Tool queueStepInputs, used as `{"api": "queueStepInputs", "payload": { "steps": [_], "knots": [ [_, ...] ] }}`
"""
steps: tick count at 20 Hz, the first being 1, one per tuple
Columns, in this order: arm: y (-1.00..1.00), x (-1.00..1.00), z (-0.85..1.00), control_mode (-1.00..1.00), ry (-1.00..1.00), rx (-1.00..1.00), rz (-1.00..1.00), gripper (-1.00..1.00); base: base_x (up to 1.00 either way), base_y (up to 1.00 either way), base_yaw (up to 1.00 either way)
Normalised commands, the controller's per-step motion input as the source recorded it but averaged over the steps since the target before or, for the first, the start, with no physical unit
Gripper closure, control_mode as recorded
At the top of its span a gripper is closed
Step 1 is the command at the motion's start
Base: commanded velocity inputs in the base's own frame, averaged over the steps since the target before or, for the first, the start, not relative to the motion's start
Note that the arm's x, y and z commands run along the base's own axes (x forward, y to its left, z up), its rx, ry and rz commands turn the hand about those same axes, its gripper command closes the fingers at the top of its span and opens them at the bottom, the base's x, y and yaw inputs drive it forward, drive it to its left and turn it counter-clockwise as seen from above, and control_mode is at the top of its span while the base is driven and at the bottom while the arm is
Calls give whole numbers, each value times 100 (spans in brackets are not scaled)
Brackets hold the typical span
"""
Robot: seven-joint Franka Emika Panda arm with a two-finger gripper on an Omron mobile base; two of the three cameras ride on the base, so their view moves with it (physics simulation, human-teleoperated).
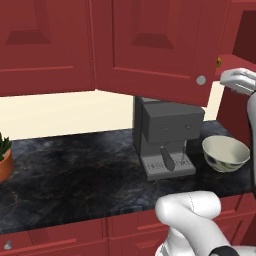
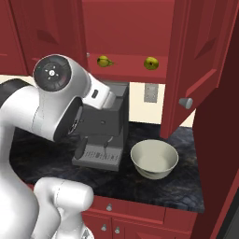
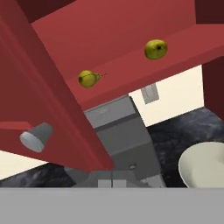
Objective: Open the cabinet. Pick the pear and pear from the cabinet and place them into the bowl. Then close the cabinet.
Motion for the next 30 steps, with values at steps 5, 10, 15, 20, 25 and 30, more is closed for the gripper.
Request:
{"api": "queueStepInputs", "payload": {
  "steps": [5, 10, 15, 20, 25, 30],
  "knots": [
    [-7, 13, 0, -100, 1, 13, 0, 100, 0, 0, 0],
    [0, 52, 0, -100, 0, 12, 0, 100, 0, 0, 0],
    [0, 38, 0, -100, 0, 12, 0, 100, 0, 0, 0],
    [0, 24, -1, -100, 0, 11, 0, 100, 0, 0, 0],
    [0, 32, -4, -100, 0, 12, 0, 100, 0, 0, 0],
    [0, 15, -3, -100, -4, 11, 0, 100, 0, 0, 0]
  ]
}}
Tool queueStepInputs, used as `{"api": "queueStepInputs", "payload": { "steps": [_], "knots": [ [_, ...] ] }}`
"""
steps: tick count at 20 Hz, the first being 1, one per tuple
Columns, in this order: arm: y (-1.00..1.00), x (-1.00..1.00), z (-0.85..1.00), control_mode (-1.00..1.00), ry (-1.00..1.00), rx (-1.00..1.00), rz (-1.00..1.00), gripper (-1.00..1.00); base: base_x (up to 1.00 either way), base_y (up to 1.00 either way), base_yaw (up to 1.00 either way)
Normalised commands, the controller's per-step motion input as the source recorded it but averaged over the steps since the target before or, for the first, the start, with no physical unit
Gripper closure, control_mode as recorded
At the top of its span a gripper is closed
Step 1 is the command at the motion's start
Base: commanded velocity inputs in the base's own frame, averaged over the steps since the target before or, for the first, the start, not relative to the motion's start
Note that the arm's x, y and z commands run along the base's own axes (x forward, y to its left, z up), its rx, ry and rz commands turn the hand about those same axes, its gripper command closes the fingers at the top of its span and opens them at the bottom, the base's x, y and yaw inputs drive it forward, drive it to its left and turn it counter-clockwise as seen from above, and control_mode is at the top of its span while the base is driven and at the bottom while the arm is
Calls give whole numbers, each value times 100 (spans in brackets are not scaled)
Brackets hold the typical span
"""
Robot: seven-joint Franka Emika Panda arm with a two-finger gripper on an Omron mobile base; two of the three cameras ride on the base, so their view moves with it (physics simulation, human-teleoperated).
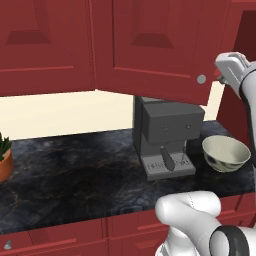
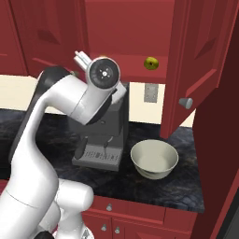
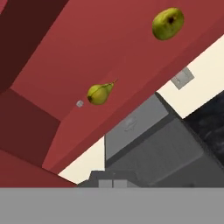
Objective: Open the cabinet. Pick the pear and pear from the cabinet and place them into the bowl. Then close the cabinet.
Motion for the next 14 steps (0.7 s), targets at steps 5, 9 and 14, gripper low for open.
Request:
{"api": "queueStepInputs", "payload": {
  "steps": [5, 9, 14],
  "knots": [
    [5, 0, 0, -100, -10, 9, 5, 100, 0, 0, 0],
    [22, 0, 0, -100, -5, 7, 12, 100, 0, 0, 0],
    [39, 0, 0, -100, -1, 4, 15, 100, 0, 0, 0]
  ]
}}
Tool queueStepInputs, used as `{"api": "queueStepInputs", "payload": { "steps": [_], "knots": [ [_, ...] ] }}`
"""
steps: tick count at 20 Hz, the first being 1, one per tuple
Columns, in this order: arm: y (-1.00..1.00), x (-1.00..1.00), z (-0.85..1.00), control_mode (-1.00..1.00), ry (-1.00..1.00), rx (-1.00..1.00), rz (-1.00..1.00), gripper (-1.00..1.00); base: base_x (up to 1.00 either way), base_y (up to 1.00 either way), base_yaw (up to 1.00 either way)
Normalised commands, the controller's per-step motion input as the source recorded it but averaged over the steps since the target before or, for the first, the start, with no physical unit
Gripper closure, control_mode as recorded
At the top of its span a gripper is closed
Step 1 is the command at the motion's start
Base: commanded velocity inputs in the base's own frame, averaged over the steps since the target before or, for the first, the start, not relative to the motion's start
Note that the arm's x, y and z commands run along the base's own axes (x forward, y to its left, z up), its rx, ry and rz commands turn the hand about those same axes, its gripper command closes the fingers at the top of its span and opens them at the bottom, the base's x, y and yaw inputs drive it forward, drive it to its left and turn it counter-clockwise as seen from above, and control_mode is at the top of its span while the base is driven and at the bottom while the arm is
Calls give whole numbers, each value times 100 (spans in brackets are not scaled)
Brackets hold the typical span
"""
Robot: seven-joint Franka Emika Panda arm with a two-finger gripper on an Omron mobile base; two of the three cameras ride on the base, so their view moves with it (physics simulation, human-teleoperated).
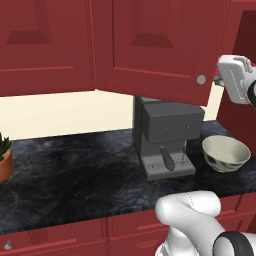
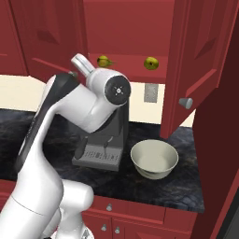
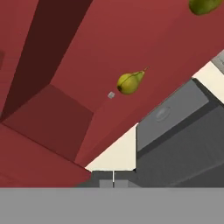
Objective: Open the cabinet. Pick the pear and pear from the cabinet and place them into the bowl. Then close the cabinet.
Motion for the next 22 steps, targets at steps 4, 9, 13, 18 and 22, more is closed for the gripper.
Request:
{"api": "queueStepInputs", "payload": {
  "steps": [4, 9, 13, 18, 22],
  "knots": [
    [17, 0, 0, -100, -1, 5, 16, 100, 0, 0, 0],
    [38, 0, 0, -100, 0, 5, 17, 100, 0, 0, 0],
    [71, 8, 0, -100, 0, 2, 13, 100, 0, 0, 0],
    [96, 1, 0, -100, 0, 0, 18, 100, 0, 0, 0],
    [100, 0, -4, -100, 0, 0, 22, 100, 0, 0, 0]
  ]
}}
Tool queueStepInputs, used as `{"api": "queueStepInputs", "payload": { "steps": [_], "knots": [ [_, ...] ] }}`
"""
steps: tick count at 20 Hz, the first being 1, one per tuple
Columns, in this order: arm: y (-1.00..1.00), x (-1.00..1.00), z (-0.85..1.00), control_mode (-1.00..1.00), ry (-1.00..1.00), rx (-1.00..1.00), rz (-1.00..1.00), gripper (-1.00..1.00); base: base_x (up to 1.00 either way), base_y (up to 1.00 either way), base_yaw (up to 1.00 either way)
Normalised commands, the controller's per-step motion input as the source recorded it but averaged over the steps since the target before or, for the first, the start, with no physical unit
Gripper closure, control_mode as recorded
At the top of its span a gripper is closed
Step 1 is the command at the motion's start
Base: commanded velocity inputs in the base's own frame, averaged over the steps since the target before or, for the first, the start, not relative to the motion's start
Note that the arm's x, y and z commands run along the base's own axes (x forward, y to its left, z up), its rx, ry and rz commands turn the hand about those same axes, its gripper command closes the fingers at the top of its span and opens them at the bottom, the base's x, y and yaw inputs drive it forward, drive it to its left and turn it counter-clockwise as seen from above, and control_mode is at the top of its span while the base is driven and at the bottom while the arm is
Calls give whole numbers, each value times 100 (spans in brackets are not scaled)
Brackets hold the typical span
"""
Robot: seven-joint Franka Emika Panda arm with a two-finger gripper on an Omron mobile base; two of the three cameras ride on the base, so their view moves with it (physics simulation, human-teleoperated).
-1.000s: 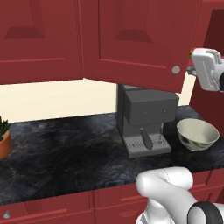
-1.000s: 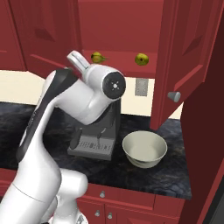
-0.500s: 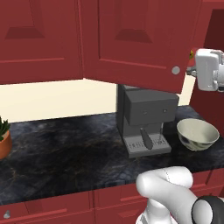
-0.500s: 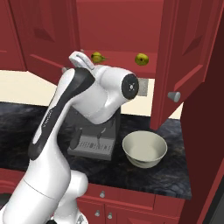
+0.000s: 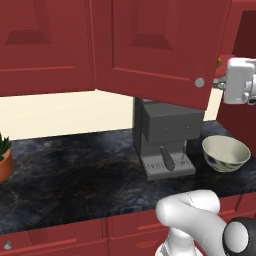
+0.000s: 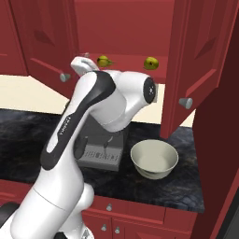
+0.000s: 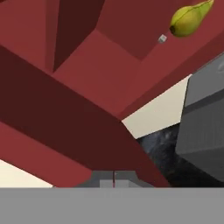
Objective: Open the cabinet. Pick the pear and pear from the cabinet and place them into the bowl. Then close the cabinet.
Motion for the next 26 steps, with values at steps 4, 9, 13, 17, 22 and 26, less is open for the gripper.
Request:
{"api": "queueStepInputs", "payload": {
  "steps": [4, 9, 13, 17, 22, 26],
  "knots": [
    [100, 0, -10, -100, 0, 0, 24, 100, 0, 0, 0],
    [100, 0, -15, -100, 0, -4, 23, 100, 0, 0, 0],
    [100, 0, -20, -100, 0, -12, 20, 100, 0, 0, 0],
    [100, 0, -11, -100, -2, -11, 14, 100, 0, 0, 0],
    [100, 0, -2, -100, -7, -6, 3, 100, 0, 0, 0],
    [100, 6, 0, -100, -10, -2, 0, 100, 0, 0, 0]
  ]
}}
